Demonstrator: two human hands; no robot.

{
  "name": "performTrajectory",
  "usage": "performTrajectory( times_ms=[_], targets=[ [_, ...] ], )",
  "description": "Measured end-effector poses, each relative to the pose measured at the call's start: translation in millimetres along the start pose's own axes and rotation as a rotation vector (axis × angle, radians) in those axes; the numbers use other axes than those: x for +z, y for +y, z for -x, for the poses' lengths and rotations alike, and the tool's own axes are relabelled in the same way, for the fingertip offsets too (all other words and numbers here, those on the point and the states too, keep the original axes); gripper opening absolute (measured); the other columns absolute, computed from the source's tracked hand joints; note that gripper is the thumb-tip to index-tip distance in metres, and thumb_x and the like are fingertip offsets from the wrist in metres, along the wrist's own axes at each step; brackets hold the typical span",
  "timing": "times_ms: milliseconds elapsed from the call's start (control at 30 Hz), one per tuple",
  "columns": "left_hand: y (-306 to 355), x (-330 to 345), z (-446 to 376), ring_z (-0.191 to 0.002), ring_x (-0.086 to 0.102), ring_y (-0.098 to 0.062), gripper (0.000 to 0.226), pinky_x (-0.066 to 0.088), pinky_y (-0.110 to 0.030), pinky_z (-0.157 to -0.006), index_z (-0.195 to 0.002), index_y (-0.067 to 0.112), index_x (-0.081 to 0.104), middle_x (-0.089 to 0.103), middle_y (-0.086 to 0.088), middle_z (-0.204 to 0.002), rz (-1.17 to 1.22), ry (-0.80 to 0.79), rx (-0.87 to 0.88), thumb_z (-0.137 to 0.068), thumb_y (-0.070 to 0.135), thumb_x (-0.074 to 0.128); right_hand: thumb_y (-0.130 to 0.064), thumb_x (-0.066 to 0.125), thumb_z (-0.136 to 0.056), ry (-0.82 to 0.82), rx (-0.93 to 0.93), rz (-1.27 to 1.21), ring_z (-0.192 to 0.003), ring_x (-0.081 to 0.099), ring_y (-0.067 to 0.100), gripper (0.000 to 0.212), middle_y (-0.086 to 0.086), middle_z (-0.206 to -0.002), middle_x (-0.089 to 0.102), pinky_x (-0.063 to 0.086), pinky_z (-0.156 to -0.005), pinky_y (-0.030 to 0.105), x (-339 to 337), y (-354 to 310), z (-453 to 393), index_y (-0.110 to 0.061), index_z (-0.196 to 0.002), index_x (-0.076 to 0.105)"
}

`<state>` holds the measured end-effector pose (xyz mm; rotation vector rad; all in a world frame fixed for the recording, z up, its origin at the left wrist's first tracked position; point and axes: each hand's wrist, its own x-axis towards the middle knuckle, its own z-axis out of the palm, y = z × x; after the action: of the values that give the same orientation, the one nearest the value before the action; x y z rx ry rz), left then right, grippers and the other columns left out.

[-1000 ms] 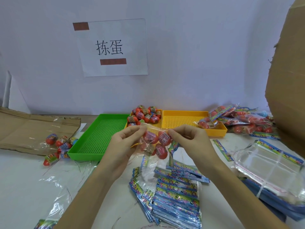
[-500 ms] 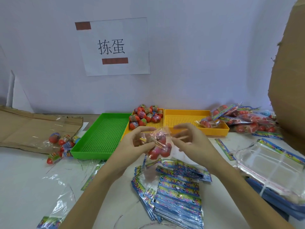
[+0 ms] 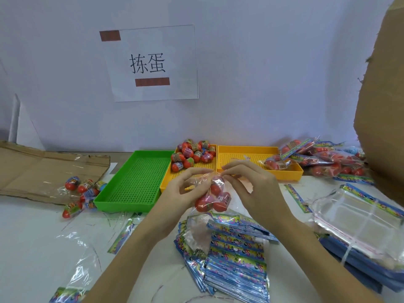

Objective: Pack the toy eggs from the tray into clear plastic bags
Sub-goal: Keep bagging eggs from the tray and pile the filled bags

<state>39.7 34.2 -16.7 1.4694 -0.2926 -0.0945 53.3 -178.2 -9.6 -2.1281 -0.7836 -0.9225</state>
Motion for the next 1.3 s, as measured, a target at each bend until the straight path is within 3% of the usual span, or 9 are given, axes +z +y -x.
performTrajectory(
  times_ms=[167,267,433,533,667,867,967,1067,1300],
  targets=[
    [1,-5,2,-0.094,0.074,-0.019,0.051,0.063,-0.034,-0.090,-0.130,0.044,0.065,0.066,-0.001,-0.112,-0.353,-0.037,0.070,-0.091,0.016,0.082,-0.011,0.065,-0.098,0.048,0.070,-0.024,-0.099,0.066,0.005,0.006,-0.002,-0.111,0.072,0.046,-0.093,0.008,-4,-2,-3,-0.010,-0.098,0.072],
    [3,-7,3,-0.080,0.063,-0.008,0.058,0.060,-0.025,-0.080,-0.134,0.042,0.062,0.067,0.001,-0.108,-0.392,-0.090,0.093,-0.091,0.008,0.081,-0.012,0.065,-0.101,0.046,0.355,-0.224,-0.082,0.070,0.008,0.010,-0.010,-0.084,0.073,0.055,-0.075,0.017,-6,-3,-5,-0.014,-0.095,0.072],
    [4,-9,4,-0.100,0.070,-0.033,0.046,0.061,-0.039,-0.088,-0.136,0.039,0.063,0.071,0.001,-0.112,-0.301,-0.144,0.021,-0.095,0.023,0.078,-0.011,0.063,-0.101,0.061,0.852,-0.723,-0.070,0.071,0.016,0.014,0.002,-0.076,0.073,0.059,-0.068,0.024,-8,-3,-7,-0.008,-0.095,0.076],
    [3,-1,3,-0.084,0.072,-0.019,0.028,0.058,-0.027,-0.080,-0.121,0.034,0.072,0.077,-0.005,-0.108,-0.181,-0.088,-0.043,-0.095,0.043,0.075,-0.011,0.064,-0.101,0.031,0.832,-0.774,-0.071,0.068,0.015,0.015,0.003,-0.076,0.072,0.059,-0.070,0.024,-12,-2,-8,-0.007,-0.096,0.077],
    [-4,6,-1,-0.099,0.078,-0.020,0.021,0.059,-0.023,-0.083,-0.106,0.008,0.076,0.081,-0.007,-0.106,-0.164,0.089,0.027,-0.104,0.024,0.063,-0.019,0.059,-0.103,-0.010,0.811,-0.857,-0.077,0.069,0.020,0.022,0.005,-0.081,0.073,0.060,-0.074,0.027,-13,-1,-8,-0.006,-0.098,0.077],
    [-6,1,-3,-0.092,0.075,-0.026,0.023,0.057,-0.035,-0.082,-0.101,0.003,0.081,0.080,-0.016,-0.101,-0.004,0.256,-0.024,-0.100,0.022,0.067,-0.059,0.062,-0.088,-0.154,0.856,-0.811,-0.091,0.076,0.022,0.054,0.007,-0.095,0.079,0.061,-0.077,0.028,-8,3,-9,-0.011,-0.110,0.074],
    [-6,1,-4,-0.092,0.076,-0.025,0.022,0.061,-0.033,-0.080,-0.099,0.005,0.082,0.080,-0.014,-0.101,0.012,0.256,-0.032,-0.097,0.024,0.069,-0.039,0.080,-0.087,-0.279,0.750,-0.634,-0.087,0.076,0.016,0.026,-0.001,-0.092,0.079,0.063,-0.078,0.028,-3,3,-1,-0.019,-0.103,0.079],
    [-5,0,-4,-0.095,0.077,-0.025,0.026,0.064,-0.036,-0.082,-0.098,0.008,0.084,0.080,-0.011,-0.105,0.015,0.223,-0.060,-0.091,0.030,0.072,-0.022,0.081,-0.089,-0.181,0.755,-0.614,-0.080,0.074,0.015,0.004,0.000,-0.083,0.077,0.062,-0.073,0.026,2,5,4,-0.018,-0.091,0.081],
    [-1,-11,-3,-0.082,0.070,-0.021,0.023,0.062,-0.029,-0.077,-0.101,0.013,0.086,0.076,-0.015,-0.092,-0.015,0.159,-0.030,-0.091,0.029,0.073,-0.013,0.071,-0.097,-0.165,0.818,-0.682,-0.081,0.074,0.019,0.006,0.008,-0.086,0.077,0.060,-0.073,0.024,-6,13,1,-0.009,-0.096,0.076]
  ],
)
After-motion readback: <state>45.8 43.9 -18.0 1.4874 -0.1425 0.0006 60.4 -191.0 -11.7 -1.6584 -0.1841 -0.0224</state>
